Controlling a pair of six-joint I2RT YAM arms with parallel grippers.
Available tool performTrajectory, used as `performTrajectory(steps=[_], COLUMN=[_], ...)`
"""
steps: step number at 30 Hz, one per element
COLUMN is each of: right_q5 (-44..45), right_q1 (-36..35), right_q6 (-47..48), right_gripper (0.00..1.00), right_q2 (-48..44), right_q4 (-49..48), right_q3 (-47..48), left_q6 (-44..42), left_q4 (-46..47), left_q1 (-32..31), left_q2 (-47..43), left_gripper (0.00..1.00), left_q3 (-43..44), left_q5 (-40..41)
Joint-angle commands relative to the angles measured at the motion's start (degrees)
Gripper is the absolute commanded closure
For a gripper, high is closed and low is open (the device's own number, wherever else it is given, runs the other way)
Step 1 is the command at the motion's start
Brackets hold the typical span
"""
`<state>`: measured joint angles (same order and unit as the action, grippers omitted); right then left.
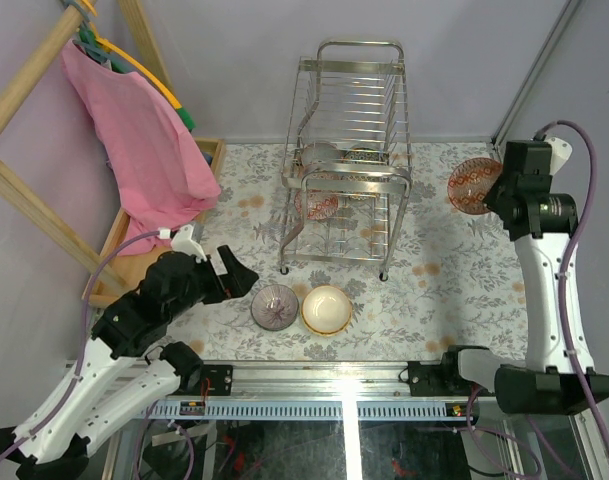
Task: Load the bowls into the dish rack
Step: Place the bowl in the dish rack.
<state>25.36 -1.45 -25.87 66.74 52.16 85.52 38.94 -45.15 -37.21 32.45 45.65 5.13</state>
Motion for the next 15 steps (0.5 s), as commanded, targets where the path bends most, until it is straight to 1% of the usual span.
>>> performTrajectory(steps=[1,2,4,6,10,15], right_q5=[-17.6,-22.2,-26.7,-32.1,-40.6,-49.3], right_q1=[6.8,8.1,9.8,10.0,10.0,9.7], right_q6=[-1.6,-3.2,-5.2,-7.6,-11.9,-15.3], right_gripper=[1.00,1.00,1.00,1.00,1.00,1.00], right_q2=[2.6,3.5,5.1,6.9,10.0,12.6], right_q4=[-9.5,-10.8,-13.1,-16.4,-23.6,-36.0], right_q3=[-1.3,-2.3,-4.0,-5.8,-10.0,-17.2], left_q6=[-1.0,-0.9,-0.8,-0.7,-0.8,-1.1], left_q4=[-2.2,-2.4,-2.6,-2.7,-3.2,-3.5], left_q1=[-0.3,-0.3,-0.4,-0.3,-0.3,-0.3], left_q2=[-2.0,-2.3,-2.7,-3.4,-4.0,-4.6], left_gripper=[0.00,0.00,0.00,0.00,0.00,0.00], left_q3=[2.6,2.7,2.6,2.6,2.8,2.8], left_q5=[-1.0,-1.0,-1.3,-1.3,-1.4,-1.7])
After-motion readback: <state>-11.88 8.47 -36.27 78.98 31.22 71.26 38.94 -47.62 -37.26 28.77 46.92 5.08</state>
